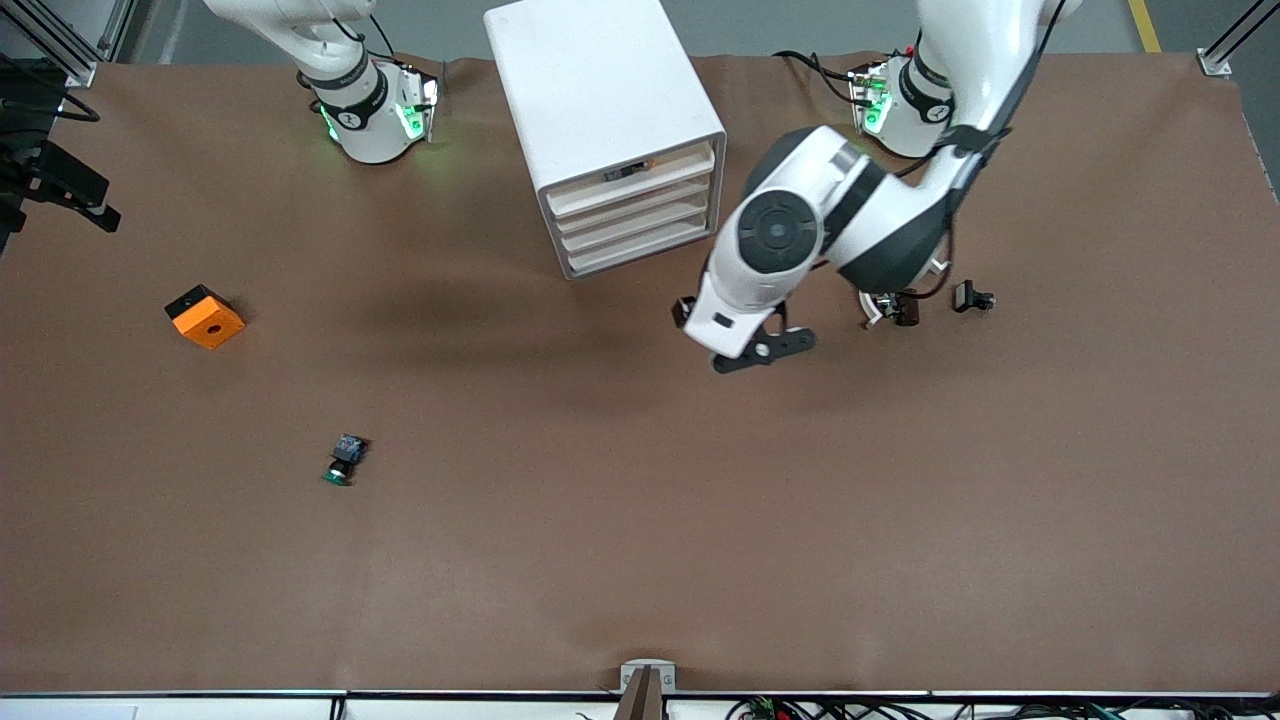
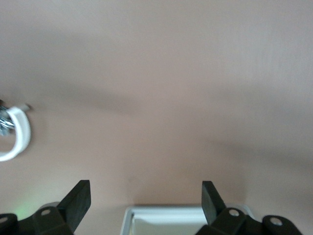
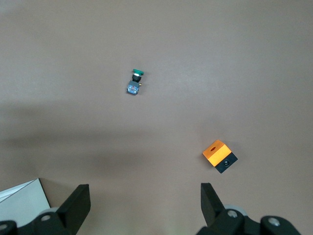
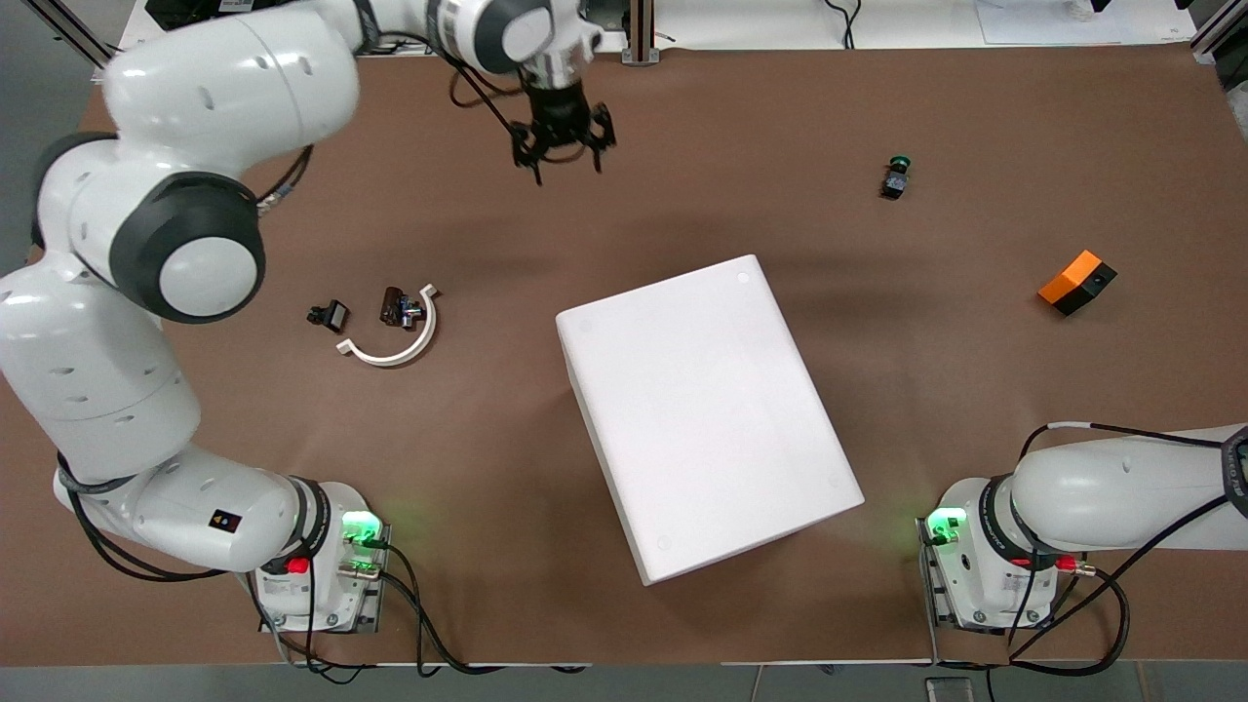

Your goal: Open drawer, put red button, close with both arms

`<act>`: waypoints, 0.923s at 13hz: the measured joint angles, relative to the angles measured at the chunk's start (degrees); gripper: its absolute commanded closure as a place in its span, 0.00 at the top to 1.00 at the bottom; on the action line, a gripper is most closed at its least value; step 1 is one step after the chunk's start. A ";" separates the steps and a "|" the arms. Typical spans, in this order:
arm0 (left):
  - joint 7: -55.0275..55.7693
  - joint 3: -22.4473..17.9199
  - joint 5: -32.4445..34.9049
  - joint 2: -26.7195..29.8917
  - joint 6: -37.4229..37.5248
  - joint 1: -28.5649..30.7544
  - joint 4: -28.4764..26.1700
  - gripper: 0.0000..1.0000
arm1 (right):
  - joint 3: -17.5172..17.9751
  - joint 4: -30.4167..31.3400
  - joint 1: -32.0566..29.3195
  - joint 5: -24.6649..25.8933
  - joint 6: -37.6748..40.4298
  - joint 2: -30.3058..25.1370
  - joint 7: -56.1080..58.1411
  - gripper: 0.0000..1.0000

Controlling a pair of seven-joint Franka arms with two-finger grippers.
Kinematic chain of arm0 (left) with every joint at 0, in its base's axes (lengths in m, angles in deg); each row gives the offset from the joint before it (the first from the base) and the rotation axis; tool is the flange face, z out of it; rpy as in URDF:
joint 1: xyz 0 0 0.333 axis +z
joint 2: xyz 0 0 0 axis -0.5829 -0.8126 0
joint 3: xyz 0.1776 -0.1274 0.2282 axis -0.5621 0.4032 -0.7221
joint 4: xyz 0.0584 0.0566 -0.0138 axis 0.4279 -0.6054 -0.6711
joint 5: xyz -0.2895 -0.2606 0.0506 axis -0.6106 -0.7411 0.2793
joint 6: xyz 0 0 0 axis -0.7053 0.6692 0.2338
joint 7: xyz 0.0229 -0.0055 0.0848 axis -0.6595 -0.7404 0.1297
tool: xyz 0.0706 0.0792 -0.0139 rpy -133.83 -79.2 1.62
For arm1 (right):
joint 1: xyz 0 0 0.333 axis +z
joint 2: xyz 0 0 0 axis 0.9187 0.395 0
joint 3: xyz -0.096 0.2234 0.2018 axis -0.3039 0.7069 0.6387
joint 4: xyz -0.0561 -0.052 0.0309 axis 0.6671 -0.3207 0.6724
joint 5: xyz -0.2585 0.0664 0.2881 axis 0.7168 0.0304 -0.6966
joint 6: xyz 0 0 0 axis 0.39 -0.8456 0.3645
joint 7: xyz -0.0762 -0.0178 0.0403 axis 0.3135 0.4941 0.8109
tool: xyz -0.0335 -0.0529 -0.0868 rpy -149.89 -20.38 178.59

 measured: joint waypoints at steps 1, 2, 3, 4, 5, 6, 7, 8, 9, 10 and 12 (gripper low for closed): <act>-0.06 -0.02 1.44 1.12 0.09 2.01 0.20 1.00 | 0.00 -0.01 0.00 0.00 0.00 0.00 0.00 1.00; -0.41 -0.03 3.55 2.15 0.11 4.00 0.44 1.00 | 0.00 -0.03 0.00 0.00 0.00 0.00 0.00 1.00; -1.28 -0.04 6.03 3.17 0.12 5.84 0.67 1.00 | 0.00 -0.05 0.00 0.00 0.00 0.00 0.00 1.00; -2.13 -0.05 8.34 4.08 0.14 7.26 0.85 1.00 | 0.00 -0.06 0.00 0.00 0.00 0.00 0.00 1.00; -3.11 -0.08 10.50 5.06 0.16 8.65 1.04 1.00 | 0.00 -0.07 0.00 0.00 0.00 0.00 0.00 1.00; -4.98 -0.09 11.62 6.08 0.18 10.27 1.30 1.00 | 0.00 -0.09 0.00 0.00 0.00 0.00 0.00 1.00; -7.79 -0.09 11.94 7.19 0.26 12.14 1.47 1.00 | 0.00 -0.11 0.00 0.00 0.00 0.00 0.00 1.00; -10.98 -0.08 11.96 8.46 0.69 14.07 1.58 1.00 | 0.00 -0.12 0.00 0.00 0.00 0.00 0.00 1.00; -14.04 -0.09 11.96 9.80 1.76 15.95 1.64 1.00 | 0.00 -0.13 0.00 0.00 0.00 0.00 0.00 1.00; -17.10 -0.09 11.96 11.10 2.84 17.70 1.67 1.00 | 0.00 -0.14 0.00 0.00 0.00 0.00 0.00 1.00; -23.76 -0.10 11.93 13.53 4.37 20.77 1.69 1.00 | 0.00 -0.16 -0.01 0.00 0.00 0.00 0.00 1.00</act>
